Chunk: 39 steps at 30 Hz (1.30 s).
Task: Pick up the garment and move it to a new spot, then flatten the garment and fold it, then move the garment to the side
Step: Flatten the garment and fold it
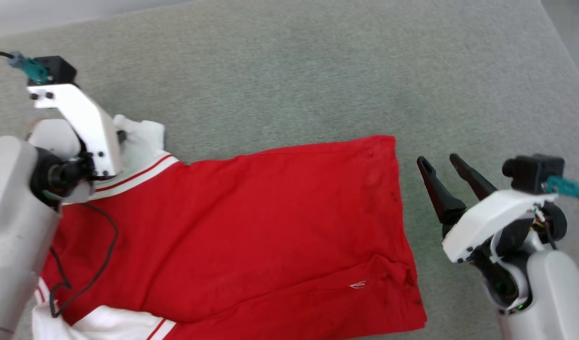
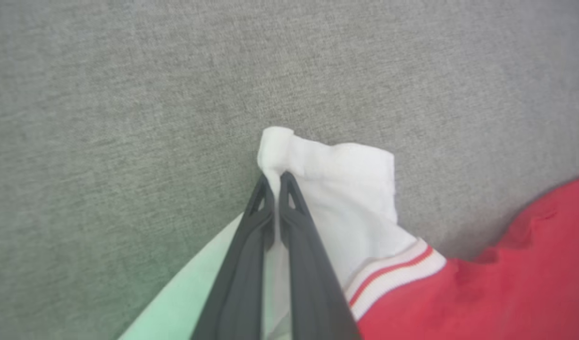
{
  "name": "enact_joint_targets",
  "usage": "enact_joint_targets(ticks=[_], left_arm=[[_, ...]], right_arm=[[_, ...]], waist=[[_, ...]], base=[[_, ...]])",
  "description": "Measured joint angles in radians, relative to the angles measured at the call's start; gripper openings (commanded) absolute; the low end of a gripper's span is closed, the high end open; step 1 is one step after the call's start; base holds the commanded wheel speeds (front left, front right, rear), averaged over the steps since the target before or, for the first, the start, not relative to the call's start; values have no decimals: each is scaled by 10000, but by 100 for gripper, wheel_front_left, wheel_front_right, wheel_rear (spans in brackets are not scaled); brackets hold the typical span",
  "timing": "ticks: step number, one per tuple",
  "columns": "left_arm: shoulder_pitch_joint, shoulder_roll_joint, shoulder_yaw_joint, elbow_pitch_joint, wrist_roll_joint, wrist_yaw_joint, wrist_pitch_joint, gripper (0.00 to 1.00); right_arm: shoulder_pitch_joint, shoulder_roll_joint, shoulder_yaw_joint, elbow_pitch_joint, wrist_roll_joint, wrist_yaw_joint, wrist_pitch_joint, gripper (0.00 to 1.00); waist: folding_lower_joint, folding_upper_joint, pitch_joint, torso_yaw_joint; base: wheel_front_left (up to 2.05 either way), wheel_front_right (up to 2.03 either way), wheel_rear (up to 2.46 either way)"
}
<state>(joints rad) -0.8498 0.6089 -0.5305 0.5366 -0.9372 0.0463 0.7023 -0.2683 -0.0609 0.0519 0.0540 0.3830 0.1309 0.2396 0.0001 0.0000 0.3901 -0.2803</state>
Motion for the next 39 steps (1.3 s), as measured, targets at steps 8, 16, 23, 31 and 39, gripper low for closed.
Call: enact_joint_targets(ticks=[8, 16, 23, 31, 39], left_arm=[[-116, -376, -59, -924, 35, -407, -627, 0], [-274, -345, -173, -2259, 207, -462, -654, 0], [1, -236, -128, -2842, 265, -360, -959, 0], [674, -132, 136, -2924, 128, -238, -1586, 0], [2011, 67, 554, -3519, -75, 125, -2541, 0]], right_arm=[[-1380, -1066, 73, 1396, 869, 0, 3638, 100], [-2824, -1367, -15, 2765, 706, 0, 5033, 100], [-3611, -1515, -12, 3682, 420, 2, 5789, 0], [-3669, -1724, 265, 3580, -107, -2, 5668, 0], [-2990, -1645, -163, 2389, -685, 2, 4943, 0]], waist=[[0, 0, -251, 960], [0, 0, 173, 1799], [-2, 0, 420, 2277], [-2, 1, -23, 2455], [-2, 1, -963, 2607]], base=[[0, 0, 0], [0, 0, 0], [0, 0, 0], [0, 0, 0], [0, 0, 0]])
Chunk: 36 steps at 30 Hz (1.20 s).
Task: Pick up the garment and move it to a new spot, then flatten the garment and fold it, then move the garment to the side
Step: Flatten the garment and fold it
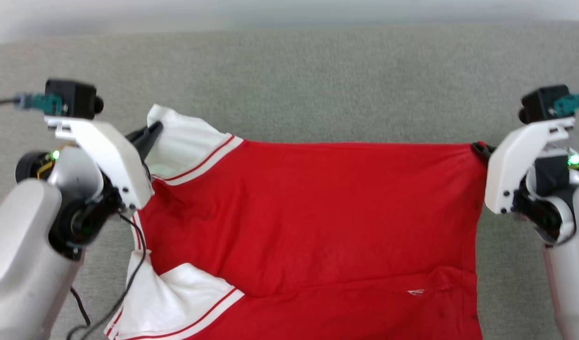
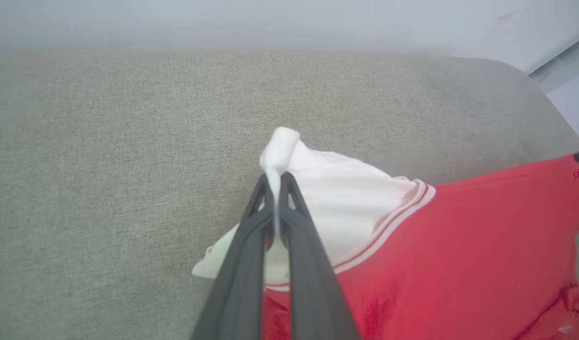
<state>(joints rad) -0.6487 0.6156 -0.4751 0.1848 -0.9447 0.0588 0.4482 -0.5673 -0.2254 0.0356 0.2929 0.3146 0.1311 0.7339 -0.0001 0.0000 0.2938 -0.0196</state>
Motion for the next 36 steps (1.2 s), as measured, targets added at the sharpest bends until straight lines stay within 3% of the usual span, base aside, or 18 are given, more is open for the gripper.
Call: enact_joint_targets(ticks=[8, 17, 18, 19, 20, 21, 28, 36], left_arm=[[2593, -48, 426, -617, -598, 600, -1034, 0], [5818, -541, 343, -686, -1457, 1103, -1551, 0], [6050, -612, 318, -629, -1532, 1133, -1613, 0], [6222, -642, 240, -571, -1557, 1131, -1609, 18], [6329, -686, 182, -502, -1557, 1116, -1630, 56], [6372, -771, 157, -408, -1542, 1112, -1741, 100], [6272, -986, -21, 109, -838, 1041, -2752, 100], [6155, -1045, 349, -591, 232, 1363, -4742, 100]], right_arm=[[2154, 167, -462, -1101, -56, 0, -316, 0], [4740, 671, -1016, -1254, 119, 2, -456, 0], [4953, 734, -1055, -1252, 174, 0, -491, 8], [5146, 798, -1060, -1243, 215, 0, -552, 96], [5324, 836, -1045, -1223, 209, 0, -616, 100], [5478, 913, -1083, -1189, 270, 0, -719, 100], [6407, 1260, -1262, -1381, 297, -2, -1822, 100], [6719, 1225, -1392, -2938, 493, -2, -2314, 100]], waist=[[0, 0, -1068, 269], [-1, 0, -2165, 444], [-1, 0, -2229, 444], [-1, 0, -2267, 434], [-2, 0, -2277, 423], [-1, 0, -2276, 428], [-1, 0, -2481, 423], [-1, 0, -2997, 211]], base=[[0, 0, 0], [0, 0, 0], [0, 0, 0], [0, 0, 0], [0, 0, 0], [0, 0, 0], [0, 0, 0], [0, 0, 0]])
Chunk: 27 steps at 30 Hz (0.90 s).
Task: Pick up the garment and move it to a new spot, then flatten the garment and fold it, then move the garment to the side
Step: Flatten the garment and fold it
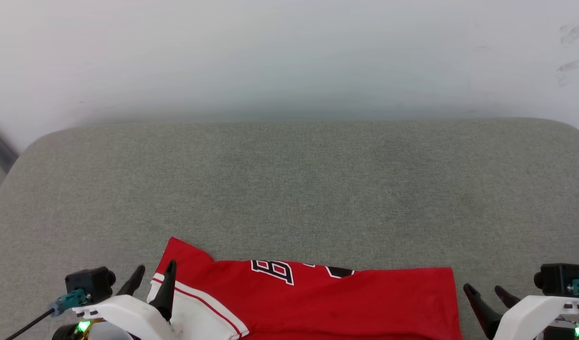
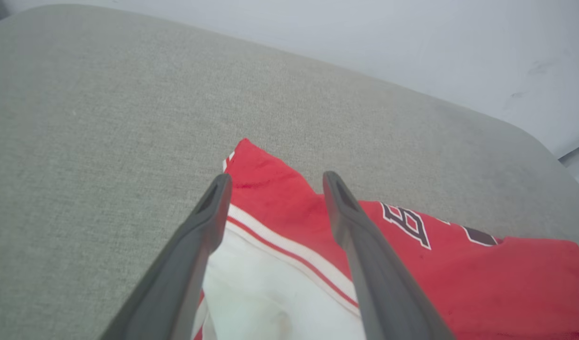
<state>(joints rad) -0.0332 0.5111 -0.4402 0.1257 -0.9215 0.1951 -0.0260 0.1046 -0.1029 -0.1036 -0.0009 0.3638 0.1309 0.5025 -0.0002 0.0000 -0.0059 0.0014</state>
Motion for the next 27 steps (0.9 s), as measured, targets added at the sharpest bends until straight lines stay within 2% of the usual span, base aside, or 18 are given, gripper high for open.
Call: enact_joint_targets(ticks=[6, 14, 25, 27], left_arm=[[-449, -159, 109, -861, 1045, 196, -1588, 100], [-884, -257, 15, -1480, 2290, 397, -2203, 100], [-988, -414, -148, -1914, 2836, 453, -2295, 100], [-991, -416, -165, -1908, 2851, 449, -2295, 100]], right_arm=[[-227, -351, -604, -491, 63, -2, 1246, 100], [-538, -752, -819, 59, 153, 0, 3549, 100], [-1249, -416, -449, 1607, 134, -2, 4109, 100], [-1295, -416, -458, 1735, 161, -2, 4153, 13]], waist=[[1, 0, -106, 90], [1, 0, 60, 695], [3, 0, 1084, 1435], [2, 0, 1210, 1542]], base=[[0, 0, 0], [0, 0, 0], [0, 0, 0], [0, 0, 0]])
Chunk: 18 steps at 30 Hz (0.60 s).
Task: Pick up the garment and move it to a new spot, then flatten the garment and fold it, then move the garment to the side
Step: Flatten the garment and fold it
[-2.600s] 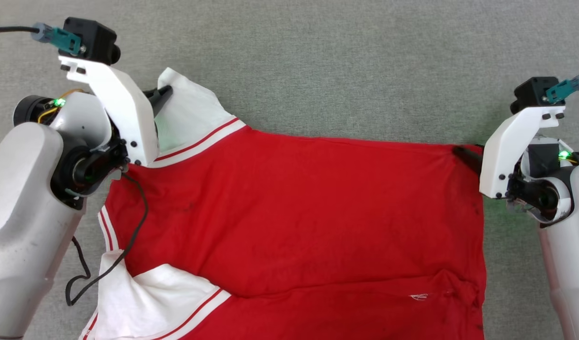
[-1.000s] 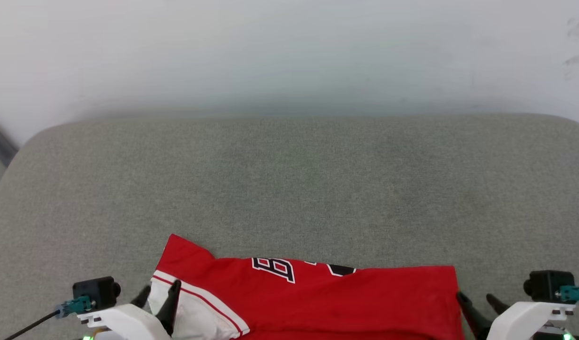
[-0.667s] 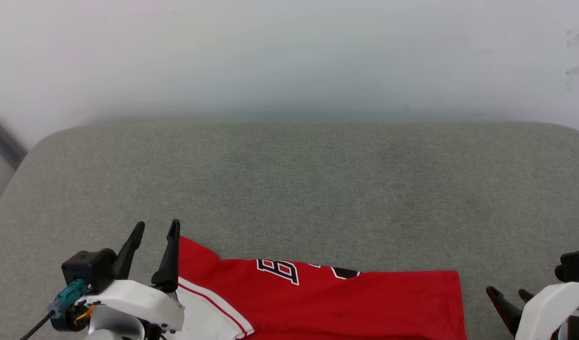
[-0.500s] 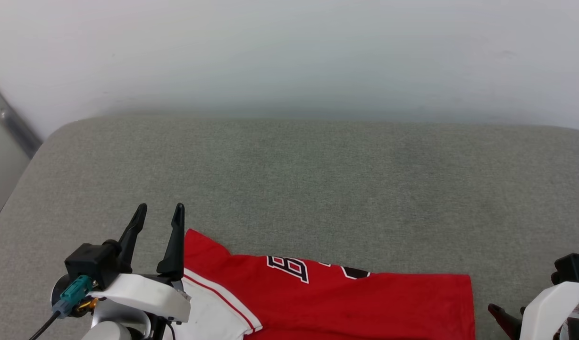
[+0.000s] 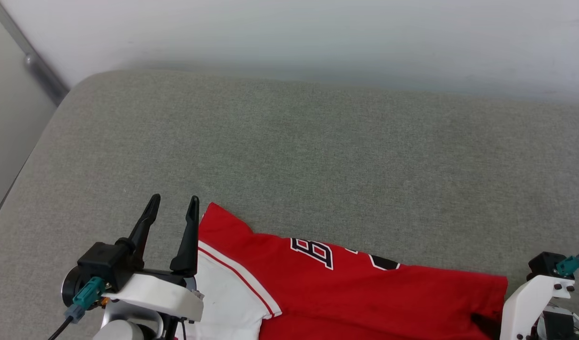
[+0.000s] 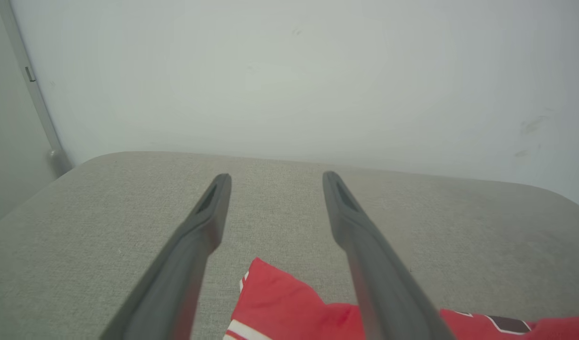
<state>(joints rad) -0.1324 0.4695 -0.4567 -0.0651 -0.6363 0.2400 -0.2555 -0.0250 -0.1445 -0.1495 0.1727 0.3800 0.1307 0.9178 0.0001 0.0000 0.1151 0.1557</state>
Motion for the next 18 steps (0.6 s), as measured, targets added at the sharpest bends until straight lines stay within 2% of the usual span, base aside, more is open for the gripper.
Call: enact_joint_targets(ticks=[1, 12, 18], left_arm=[[0, -2, -10, 6, 0, -19, 0, 100], [252, 111, -174, 67, 75, 136, 130, 100], [508, 75, -224, 36, 54, 255, 150, 100]], right_arm=[[-13, -8, -10, 31, 8, 0, 12, 0], [-102, -144, 288, 6, 71, 2, -207, 0], [-207, -523, -424, -121, -226, 4, 25, 0]], waist=[[0, 0, 41, 42], [1, 0, -514, -197], [0, 1, -977, -604]], base=[[0, 0, 0], [0, 0, 0], [0, 0, 0]])
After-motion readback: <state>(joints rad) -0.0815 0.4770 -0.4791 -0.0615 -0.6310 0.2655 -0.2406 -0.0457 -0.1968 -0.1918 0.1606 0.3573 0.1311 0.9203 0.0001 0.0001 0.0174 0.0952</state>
